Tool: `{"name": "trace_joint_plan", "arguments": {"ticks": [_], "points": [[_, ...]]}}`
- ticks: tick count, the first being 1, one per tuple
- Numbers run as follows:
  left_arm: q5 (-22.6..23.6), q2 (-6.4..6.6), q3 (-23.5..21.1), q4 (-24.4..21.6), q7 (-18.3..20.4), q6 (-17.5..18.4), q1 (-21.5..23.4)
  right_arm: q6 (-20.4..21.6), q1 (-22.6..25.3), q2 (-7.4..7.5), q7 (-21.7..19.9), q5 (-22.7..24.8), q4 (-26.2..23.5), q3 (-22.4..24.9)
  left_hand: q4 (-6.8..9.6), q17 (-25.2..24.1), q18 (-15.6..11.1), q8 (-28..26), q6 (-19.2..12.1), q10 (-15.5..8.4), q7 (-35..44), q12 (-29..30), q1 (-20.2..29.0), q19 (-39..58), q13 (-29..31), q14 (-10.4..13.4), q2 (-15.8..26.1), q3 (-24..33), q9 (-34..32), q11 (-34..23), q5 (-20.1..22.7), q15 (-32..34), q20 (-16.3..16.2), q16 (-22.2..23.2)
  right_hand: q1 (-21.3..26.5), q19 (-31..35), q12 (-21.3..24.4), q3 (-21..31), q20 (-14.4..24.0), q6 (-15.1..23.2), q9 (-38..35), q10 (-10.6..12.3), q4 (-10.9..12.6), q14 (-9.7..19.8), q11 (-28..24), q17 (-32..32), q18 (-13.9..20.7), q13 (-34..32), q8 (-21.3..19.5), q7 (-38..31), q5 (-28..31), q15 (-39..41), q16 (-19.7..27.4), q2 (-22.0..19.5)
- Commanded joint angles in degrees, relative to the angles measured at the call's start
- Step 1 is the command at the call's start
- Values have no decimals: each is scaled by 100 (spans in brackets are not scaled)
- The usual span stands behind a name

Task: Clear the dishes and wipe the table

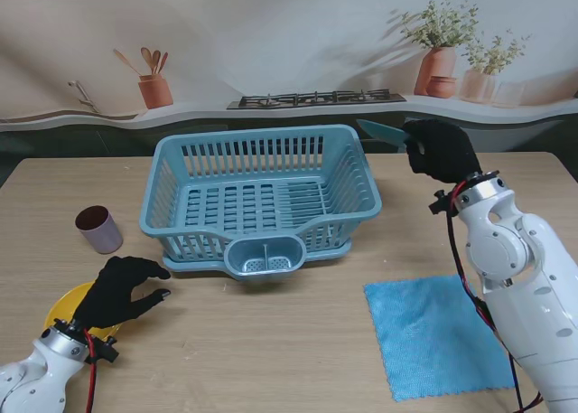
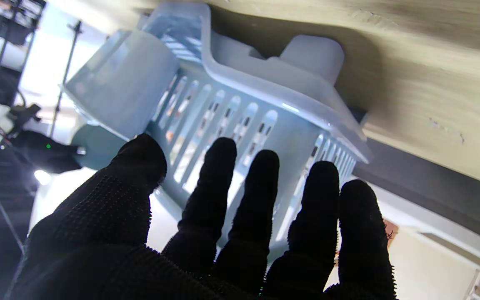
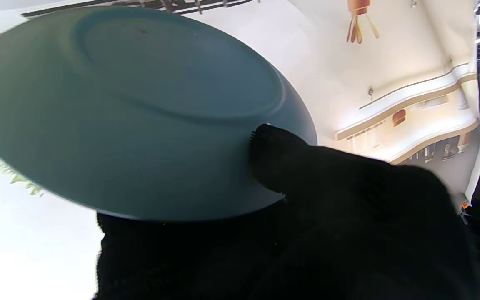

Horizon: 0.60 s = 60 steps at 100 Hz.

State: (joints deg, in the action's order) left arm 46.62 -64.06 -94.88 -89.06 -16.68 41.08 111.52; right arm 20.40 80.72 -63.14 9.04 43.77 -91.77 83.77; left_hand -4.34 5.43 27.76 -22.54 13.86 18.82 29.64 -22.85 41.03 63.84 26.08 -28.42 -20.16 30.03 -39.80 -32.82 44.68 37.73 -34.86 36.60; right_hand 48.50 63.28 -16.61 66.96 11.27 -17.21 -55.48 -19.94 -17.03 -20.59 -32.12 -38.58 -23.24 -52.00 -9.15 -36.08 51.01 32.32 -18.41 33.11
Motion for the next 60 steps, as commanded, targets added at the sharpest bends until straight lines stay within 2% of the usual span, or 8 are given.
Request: {"name": "trace_joint_plan", "arguments": {"ticks": [1,60], "points": [[-25,-2,0,-7,82,15,1,-7,-118,-3,-166,-24,-214,-52,-41,-79,85,-44,-76,15,-44,-38,91,52,7,-72,174,-75,-56,37,149,24,-16,70,637,660,-57,525,37,395,-125,76,222,-208,-91,-302,16,-133,-32,-533,547,88,-63,-354],[-145,9,18,-33,236,-27,-7,-196,-510,69,-1198,-682,-861,-550,-40,-77,71,-45,-77,9,-52,-40,96,50,12,-77,175,-81,-55,35,148,30,-13,74,569,718,-85,549,27,503,-242,159,248,-152,-52,-329,86,-222,-75,-583,598,67,-74,-356]]}}
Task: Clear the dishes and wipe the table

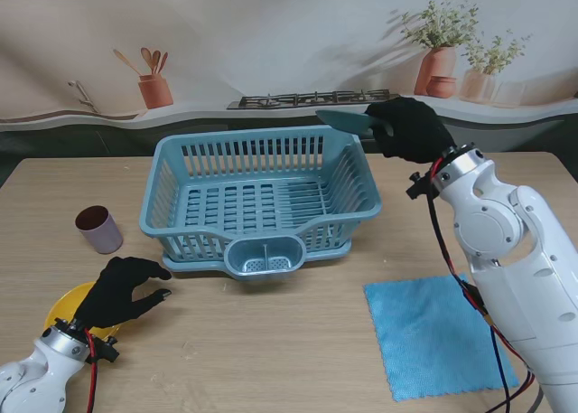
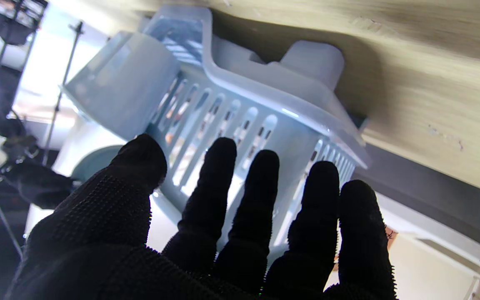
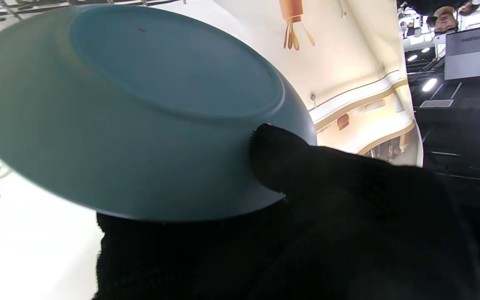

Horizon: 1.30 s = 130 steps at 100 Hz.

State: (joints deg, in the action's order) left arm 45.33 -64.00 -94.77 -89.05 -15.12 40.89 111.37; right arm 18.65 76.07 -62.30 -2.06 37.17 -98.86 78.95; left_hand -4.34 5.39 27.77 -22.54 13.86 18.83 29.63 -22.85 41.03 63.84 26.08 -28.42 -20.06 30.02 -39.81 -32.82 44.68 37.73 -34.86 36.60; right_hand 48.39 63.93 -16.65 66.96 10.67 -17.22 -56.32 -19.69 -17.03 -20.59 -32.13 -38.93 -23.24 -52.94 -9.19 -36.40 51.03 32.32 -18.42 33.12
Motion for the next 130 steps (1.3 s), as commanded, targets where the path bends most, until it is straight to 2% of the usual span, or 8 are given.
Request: {"name": "trace_joint_plan", "arguments": {"ticks": [1,46,81,104,130], "points": [[-15,4,6,-34,79,-7,8,-28,-47,-15,-95,-33,-161,-81,-40,-73,69,-44,-76,9,-53,-40,96,51,7,-70,164,-81,-53,35,144,28,-13,73,583,653,-82,550,87,503,-160,132,249,-147,-51,-293,86,-129,-72,-553,597,67,-73,-356],[36,1,-3,-49,26,-32,28,-510,-44,-9,-543,-545,-478,-748,-36,-83,82,-46,-75,4,-45,-41,101,38,6,-69,173,-78,-47,33,137,26,-7,75,490,697,-132,542,103,602,-230,198,287,-83,-40,-327,176,-199,-115,-594,629,71,-94,-438],[53,-3,-23,-68,5,-22,72,-745,143,51,-989,-897,-723,-950,-41,-91,88,-41,-76,16,-54,-38,81,27,4,-90,176,-112,-58,37,142,21,-1,75,456,795,-221,414,188,710,-279,245,339,7,-170,-320,249,-292,-228,-629,654,154,-156,-622],[70,-14,-23,-87,-58,-35,99,-843,160,76,-1141,-972,-702,-1051,-48,-99,91,-37,-80,12,-68,-34,63,25,-1,-95,220,-181,-60,45,154,18,1,76,318,995,-446,321,530,990,-320,418,568,194,-568,-260,431,-397,-738,-755,769,384,-375,-905],[98,-17,-35,-95,-93,-24,118,-1197,60,61,-1208,-1099,-576,-1242,-43,-98,89,-36,-74,19,-83,-33,70,27,0,-96,231,-224,-63,48,158,16,1,77,413,1326,-748,239,1242,1087,-206,381,517,199,-1080,-164,400,-416,-1303,-932,700,916,-796,-944]]}}
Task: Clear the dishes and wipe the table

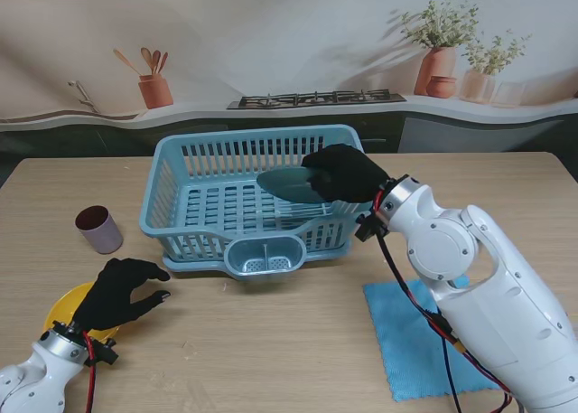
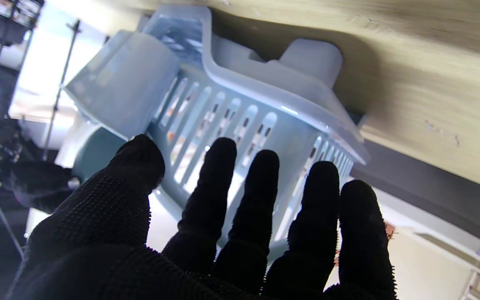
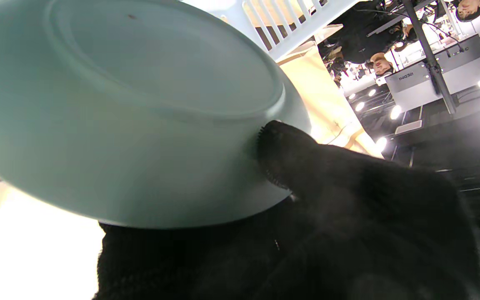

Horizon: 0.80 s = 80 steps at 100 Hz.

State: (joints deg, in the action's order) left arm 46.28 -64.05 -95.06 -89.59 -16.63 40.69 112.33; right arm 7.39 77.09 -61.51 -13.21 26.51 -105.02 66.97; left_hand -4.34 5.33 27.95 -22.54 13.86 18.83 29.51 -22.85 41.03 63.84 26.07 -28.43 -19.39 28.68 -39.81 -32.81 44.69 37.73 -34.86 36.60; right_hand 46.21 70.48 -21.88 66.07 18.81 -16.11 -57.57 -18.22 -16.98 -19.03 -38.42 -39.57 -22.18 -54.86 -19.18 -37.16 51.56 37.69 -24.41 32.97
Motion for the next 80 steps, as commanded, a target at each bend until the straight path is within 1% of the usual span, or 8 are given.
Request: {"name": "trace_joint_plan", "arguments": {"ticks": [1,6,17,31,42,59,80], "points": [[3,-13,-7,-41,58,-4,22,-93,-50,-19,-95,-40,45,-54,-42,-89,73,-36,-69,17,-72,-32,73,29,2,-97,158,-90,-61,48,159,17,1,77,635,677,-233,330,439,969,-86,232,512,41,-463,-97,297,-234,-312,-863,638,392,-205,-930],[6,-13,-6,-40,54,-9,23,-183,-98,-26,-104,-69,77,-102,-41,-93,75,-36,-79,8,-74,-32,69,28,-2,-92,168,-95,-62,48,160,15,1,77,656,738,-277,309,535,952,-40,191,494,38,-537,-54,305,-199,-367,-935,591,472,-258,-936],[-1,-14,-1,-48,53,-31,29,-370,-226,-43,-114,-120,174,-220,-40,-97,78,-36,-71,24,-81,-32,75,24,-8,-100,176,-104,-57,50,158,12,3,77,689,801,-347,269,755,963,19,186,471,60,-676,6,295,-171,-428,-1163,458,624,-361,-952],[56,-14,-6,-52,-4,-49,42,-577,-372,-63,-134,-198,295,-377,-38,-103,68,-33,-71,23,-93,-30,78,23,-12,-100,181,-122,-55,53,159,10,5,77,700,896,-509,211,1017,1008,84,194,447,105,-856,100,405,-110,-422,-1431,340,857,-520,-1001],[154,-11,-13,-35,-84,-54,42,-664,-477,-69,-159,-196,411,-499,-37,-103,72,-33,-70,14,-97,-28,82,22,-10,-95,185,-129,-55,57,158,9,5,76,726,972,-671,126,1270,1071,169,214,432,160,-1029,218,473,-44,-494,-1654,234,1079,-673,-1070],[147,-13,-12,-41,-87,-64,47,-925,-608,-89,-187,-258,568,-677,-34,-106,72,-33,-79,17,-103,-27,87,21,-15,-92,185,-135,-59,58,165,4,7,75,756,1144,-933,38,1668,1113,271,179,403,206,-1268,320,568,16,-594,-1871,120,1471,-930,-1107],[162,-15,-19,-38,-112,-58,49,-1126,-739,-117,-186,-345,701,-844,-32,-108,69,-34,-78,19,-108,-27,91,19,-17,-94,185,-133,-55,59,159,2,9,75,782,1259,-1135,-1,1947,1147,319,164,387,243,-1415,381,573,57,-690,-2009,59,1785,-1134,-1125]]}}
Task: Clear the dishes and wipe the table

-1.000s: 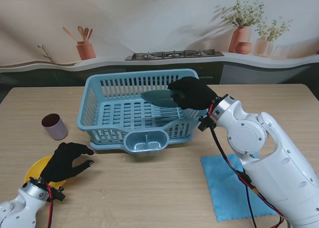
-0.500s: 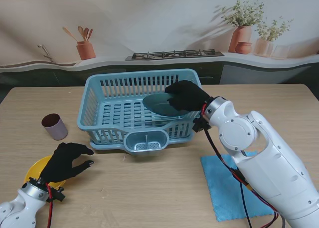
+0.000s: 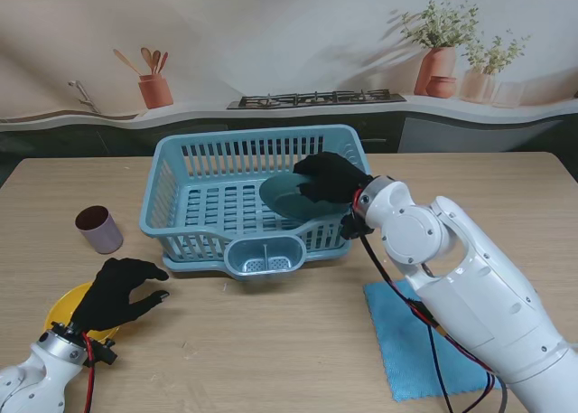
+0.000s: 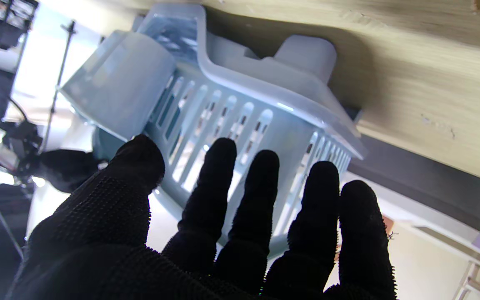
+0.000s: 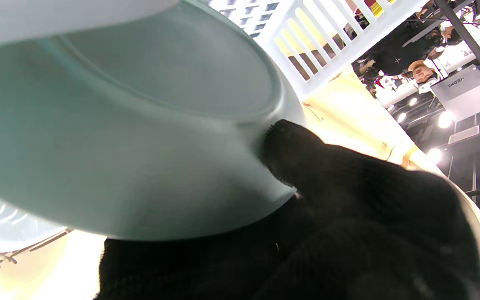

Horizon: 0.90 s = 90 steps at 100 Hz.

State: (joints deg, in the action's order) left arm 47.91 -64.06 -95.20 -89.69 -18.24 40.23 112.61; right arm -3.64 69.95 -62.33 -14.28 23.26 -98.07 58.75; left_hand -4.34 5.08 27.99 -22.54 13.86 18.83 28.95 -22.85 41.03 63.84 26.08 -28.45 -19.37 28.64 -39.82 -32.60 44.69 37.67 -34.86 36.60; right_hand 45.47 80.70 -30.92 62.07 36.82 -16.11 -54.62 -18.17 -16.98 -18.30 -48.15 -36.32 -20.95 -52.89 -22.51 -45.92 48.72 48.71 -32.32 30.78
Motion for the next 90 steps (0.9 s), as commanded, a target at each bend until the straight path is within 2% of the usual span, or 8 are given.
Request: {"name": "trace_joint_plan", "arguments": {"ticks": [1,29,56,67,79,90], "points": [[1,-14,-5,-28,46,-12,22,-29,-29,-35,-82,-25,8,-27,-33,-84,65,-34,-79,14,-52,-28,87,19,-14,-91,189,-130,-56,36,159,10,9,76,857,243,-241,397,156,1150,24,164,387,177,-451,55,444,-151,-361,-1137,340,700,-352,-904],[1,-18,-8,-29,26,-15,25,-266,-159,-19,-293,-183,74,-208,-32,-85,72,-38,-84,8,-51,-27,97,18,-18,-88,190,-129,-50,37,155,6,10,75,883,384,-458,375,503,1154,57,119,392,254,-608,94,427,-131,-498,-1262,296,1238,-687,-906],[-16,-21,-8,-36,25,-27,27,-495,-333,-21,-405,-226,197,-424,-30,-85,72,-37,-71,11,-53,-27,102,18,-21,-97,186,-128,-51,38,154,4,11,75,887,414,-484,383,619,1139,78,106,395,239,-607,111,424,-105,-514,-1273,279,1318,-751,-875],[-8,-23,-12,-33,11,-21,27,-577,-394,-13,-465,-203,237,-505,-29,-82,70,-37,-72,13,-51,-28,103,18,-10,-94,186,-125,-57,35,163,9,11,76,855,205,-230,450,581,1073,16,120,403,156,-342,128,328,-97,-276,-1068,349,938,-554,-830],[-8,-24,-15,-36,4,-20,32,-641,-442,11,-568,-158,262,-563,-29,-84,67,-36,-74,15,-56,-28,103,18,-18,-96,192,-124,-50,36,158,6,12,76,848,-247,321,477,262,923,20,157,441,56,198,296,219,27,268,-638,379,141,-37,-791],[7,-25,-19,-31,-15,-13,32,-561,-433,38,-634,-91,269,-551,-29,-84,67,-37,-80,17,-54,-28,106,18,-12,-96,193,-125,-56,35,156,9,12,77,822,-462,562,466,86,840,108,198,469,55,462,523,271,208,500,-402,341,-242,203,-765]]}}
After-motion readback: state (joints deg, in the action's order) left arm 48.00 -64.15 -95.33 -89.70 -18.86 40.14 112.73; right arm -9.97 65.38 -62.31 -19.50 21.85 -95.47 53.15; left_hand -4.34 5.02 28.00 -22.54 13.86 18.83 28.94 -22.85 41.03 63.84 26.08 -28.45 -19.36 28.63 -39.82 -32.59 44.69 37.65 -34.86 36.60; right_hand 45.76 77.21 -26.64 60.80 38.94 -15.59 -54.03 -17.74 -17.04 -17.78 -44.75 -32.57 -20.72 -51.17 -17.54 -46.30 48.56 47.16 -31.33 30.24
